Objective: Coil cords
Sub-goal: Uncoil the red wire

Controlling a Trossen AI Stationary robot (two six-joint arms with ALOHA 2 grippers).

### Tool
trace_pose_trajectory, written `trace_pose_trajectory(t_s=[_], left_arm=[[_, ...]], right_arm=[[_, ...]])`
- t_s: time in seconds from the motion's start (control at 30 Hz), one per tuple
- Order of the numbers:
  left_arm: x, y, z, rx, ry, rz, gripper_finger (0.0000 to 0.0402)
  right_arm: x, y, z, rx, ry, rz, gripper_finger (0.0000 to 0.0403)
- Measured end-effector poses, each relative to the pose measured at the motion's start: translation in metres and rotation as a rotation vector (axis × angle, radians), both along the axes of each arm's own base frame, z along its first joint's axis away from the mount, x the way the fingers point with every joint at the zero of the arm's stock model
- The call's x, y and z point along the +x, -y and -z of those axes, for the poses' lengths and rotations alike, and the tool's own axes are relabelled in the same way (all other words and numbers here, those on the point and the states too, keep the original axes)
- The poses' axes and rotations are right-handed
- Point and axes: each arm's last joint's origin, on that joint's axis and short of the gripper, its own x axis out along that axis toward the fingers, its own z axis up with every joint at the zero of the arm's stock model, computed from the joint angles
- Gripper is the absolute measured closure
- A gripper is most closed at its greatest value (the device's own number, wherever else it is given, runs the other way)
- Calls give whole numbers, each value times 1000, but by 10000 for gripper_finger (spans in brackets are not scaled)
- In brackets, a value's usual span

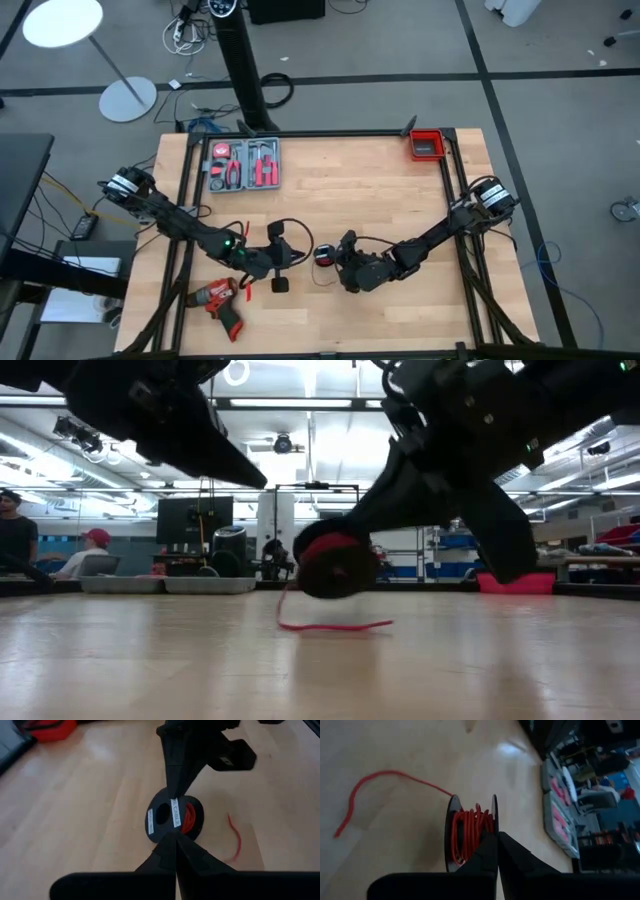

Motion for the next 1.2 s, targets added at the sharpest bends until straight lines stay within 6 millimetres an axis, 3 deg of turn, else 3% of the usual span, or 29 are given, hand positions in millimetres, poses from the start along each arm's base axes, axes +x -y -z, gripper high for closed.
trace_pose_trajectory(t_s=[0.23, 0.57, 1.07, 1.2], left_arm=[[-4, -3, -22, 42, 88, 13, 401], [-14, -11, -53, 49, 201, -22, 401], [-6, -26, -52, -164, 224, -80, 401], [-1, -25, -49, -234, 247, -103, 401]], right_arm=[[-2, 2, -14, 75, 51, 49, 403], [-8, 20, -44, 193, 102, 136, 403], [-21, 59, -98, 526, 327, 345, 403], [-21, 65, -102, 509, 384, 411, 403]])
